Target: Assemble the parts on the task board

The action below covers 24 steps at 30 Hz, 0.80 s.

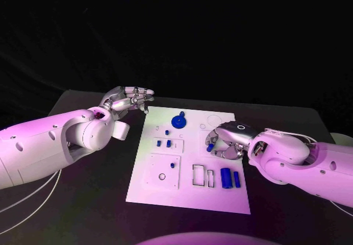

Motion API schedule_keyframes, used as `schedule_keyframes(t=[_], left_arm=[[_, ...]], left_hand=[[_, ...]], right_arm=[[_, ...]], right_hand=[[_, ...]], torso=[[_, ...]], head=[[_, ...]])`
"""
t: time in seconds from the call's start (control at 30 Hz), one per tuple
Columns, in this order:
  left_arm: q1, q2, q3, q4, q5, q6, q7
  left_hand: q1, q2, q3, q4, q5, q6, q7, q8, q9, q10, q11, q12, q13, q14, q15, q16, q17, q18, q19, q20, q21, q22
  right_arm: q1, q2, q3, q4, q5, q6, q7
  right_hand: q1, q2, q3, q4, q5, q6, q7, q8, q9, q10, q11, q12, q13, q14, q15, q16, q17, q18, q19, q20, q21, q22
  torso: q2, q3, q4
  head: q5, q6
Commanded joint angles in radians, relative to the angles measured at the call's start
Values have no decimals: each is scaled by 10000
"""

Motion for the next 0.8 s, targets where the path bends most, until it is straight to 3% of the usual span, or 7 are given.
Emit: schedule_keyframes(t=[0.03, 0.27, 0.4, 0.47, 0.8], left_arm=[[9, 7, 6, 12, 48, 191, 17], [9, 8, 6, 9, 48, 215, 0], [9, 9, 6, 9, 48, 224, -6], [9, 9, 6, 9, 48, 241, -20], [9, 5, 6, -18, 47, 252, -58]], left_hand=[[10, 85, -38, -1, 31, -42, 6, -57, -13, -58, 13, 33, 8, -59, 37, -30, -9, 136, 47, 9, -41, -9], [1, 96, -39, 10, 30, -38, 8, -54, -11, -61, 15, 46, 11, -59, 39, -29, -13, 136, 49, 10, -45, -11], [1, 96, -39, 10, 30, -38, 8, -54, -11, -61, 15, 46, 11, -59, 39, -29, -13, 136, 49, 10, -45, -11], [-6, 110, -39, 21, 30, -34, 8, -51, -10, -65, 15, 58, 12, -59, 40, -27, -16, 135, 50, 12, -49, -14], [-7, 120, -37, 26, 32, -34, 7, -50, -10, -69, 15, 67, 14, -59, 40, -26, -20, 135, 51, 13, -52, -16]], right_arm=[[-18, 40, -2, -9, 10, 93, 164], [-31, 108, -3, -65, 104, -257, 124], [-41, 170, -3, -122, 29, -539, -60], [-49, 201, -3, -139, -49, -748, -200], [-35, 24, 13, 285, -44, -1288, -348]], right_hand=[[138, 83, 339, 63, -190, 155, 13, 31, -9, 255, -72, 77, -36, 286, -141, 84, 83, -88, 306, -73, 214, 1761], [98, 183, 984, 223, -476, 488, 21, 137, 42, 694, -148, 55, -106, 331, -197, 168, 189, -167, 453, -150, 595, 1935], [181, 351, 1356, 207, -867, 689, 5, 234, 105, 890, -176, 26, -123, 349, -227, 207, 231, -197, 507, -176, 739, 2003], [222, 557, 1616, 200, -1011, 869, -19, 356, 183, 970, -194, -9, -132, 361, -241, 239, 272, -216, 542, -193, 834, 2047], [245, 640, 1949, 44, -994, 1029, -71, 619, 402, 1196, -256, -32, -111, 369, -286, 270, 294, -245, 593, -232, 974, 2114]], torso=[[-2, 4, -8], [-2, 6, -8], [2, 6, -9], [2, 2, -4], [-20, -1, 0]], head=[[9, -15], [-14, -34], [-22, -36], [-44, -47], [-42, -82]])
